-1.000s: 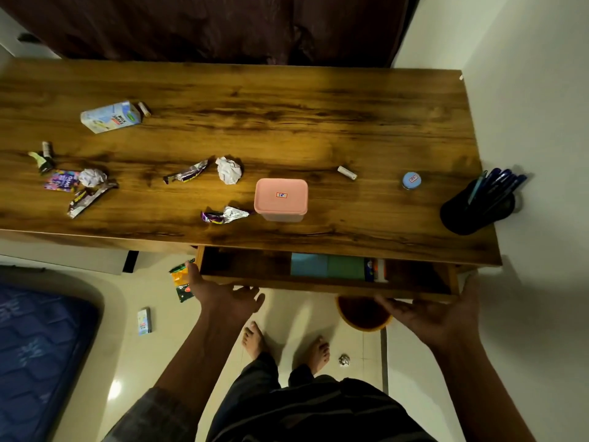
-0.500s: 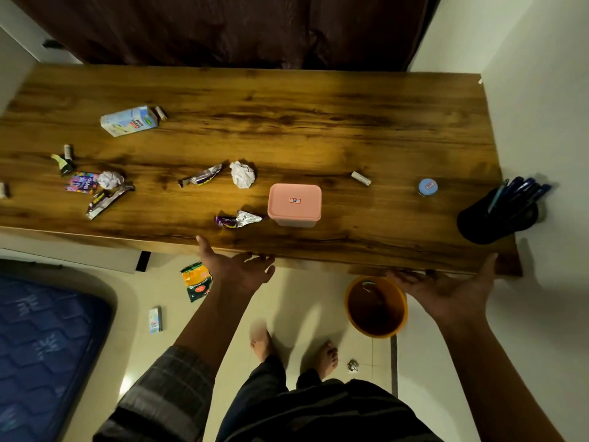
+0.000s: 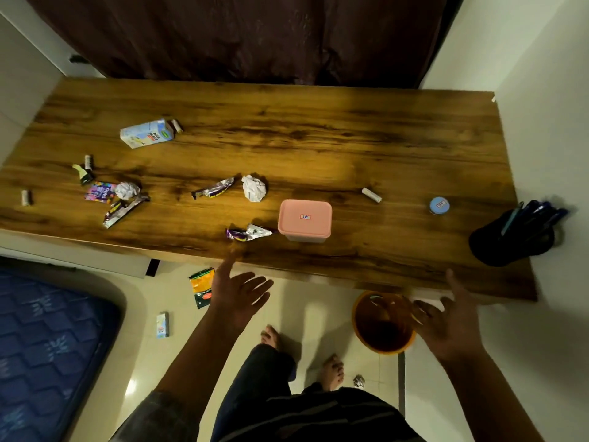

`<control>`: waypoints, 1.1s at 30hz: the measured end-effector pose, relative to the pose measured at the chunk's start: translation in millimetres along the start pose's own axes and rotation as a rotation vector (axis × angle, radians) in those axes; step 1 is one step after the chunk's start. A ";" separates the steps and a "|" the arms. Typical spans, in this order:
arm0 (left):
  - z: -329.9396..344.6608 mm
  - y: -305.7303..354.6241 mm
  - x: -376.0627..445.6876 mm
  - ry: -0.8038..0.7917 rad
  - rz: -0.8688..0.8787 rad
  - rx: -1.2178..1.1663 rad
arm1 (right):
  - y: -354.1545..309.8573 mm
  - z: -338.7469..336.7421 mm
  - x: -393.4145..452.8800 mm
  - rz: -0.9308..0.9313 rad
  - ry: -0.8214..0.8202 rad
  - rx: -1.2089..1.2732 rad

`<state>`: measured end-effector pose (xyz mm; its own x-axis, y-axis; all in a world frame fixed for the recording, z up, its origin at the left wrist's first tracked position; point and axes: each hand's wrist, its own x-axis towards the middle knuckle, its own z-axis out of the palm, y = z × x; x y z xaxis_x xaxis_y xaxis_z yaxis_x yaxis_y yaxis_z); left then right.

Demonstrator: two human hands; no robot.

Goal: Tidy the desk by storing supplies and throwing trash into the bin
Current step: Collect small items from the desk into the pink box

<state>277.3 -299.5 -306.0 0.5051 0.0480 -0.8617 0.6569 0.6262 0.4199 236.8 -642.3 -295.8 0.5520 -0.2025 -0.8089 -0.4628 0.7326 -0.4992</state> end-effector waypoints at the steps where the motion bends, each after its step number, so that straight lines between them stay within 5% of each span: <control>1: -4.4 -2.8 -4.2 0.042 0.080 0.120 | 4.5 2.3 -7.0 -0.050 0.028 -0.143; 6: -19.6 -7.5 -3.4 0.099 0.750 0.938 | 23.6 36.2 -29.1 -0.362 -0.038 -0.854; 10: -12.1 7.1 30.4 0.004 1.103 1.162 | 28.5 96.2 -31.6 -0.696 -0.143 -1.357; 13: 1.5 24.0 58.3 -0.108 1.135 1.267 | 30.7 151.2 -31.3 -0.928 -0.225 -1.664; 16: 20.7 44.4 77.3 -0.192 1.109 1.332 | 28.5 208.4 -25.4 -0.837 -0.287 -1.855; 22: 51.1 83.1 102.3 -0.612 1.168 1.349 | 34.8 273.8 3.9 -0.726 -0.276 -2.188; 24: 59.5 87.5 110.8 -0.657 1.187 1.401 | 40.2 279.0 11.6 -0.729 -0.243 -2.197; 28: 67.2 101.4 116.2 -0.695 1.010 1.360 | 44.7 270.3 23.8 -1.069 -0.147 -2.185; 33: 64.3 101.2 123.4 -0.733 0.993 1.297 | 38.7 264.5 32.2 -1.047 -0.178 -2.200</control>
<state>442.1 -280.2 -351.5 0.8286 -0.5589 -0.0342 -0.2242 -0.3871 0.8943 420.2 -448.6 -259.0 0.9471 0.2212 -0.2327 0.2025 -0.9740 -0.1017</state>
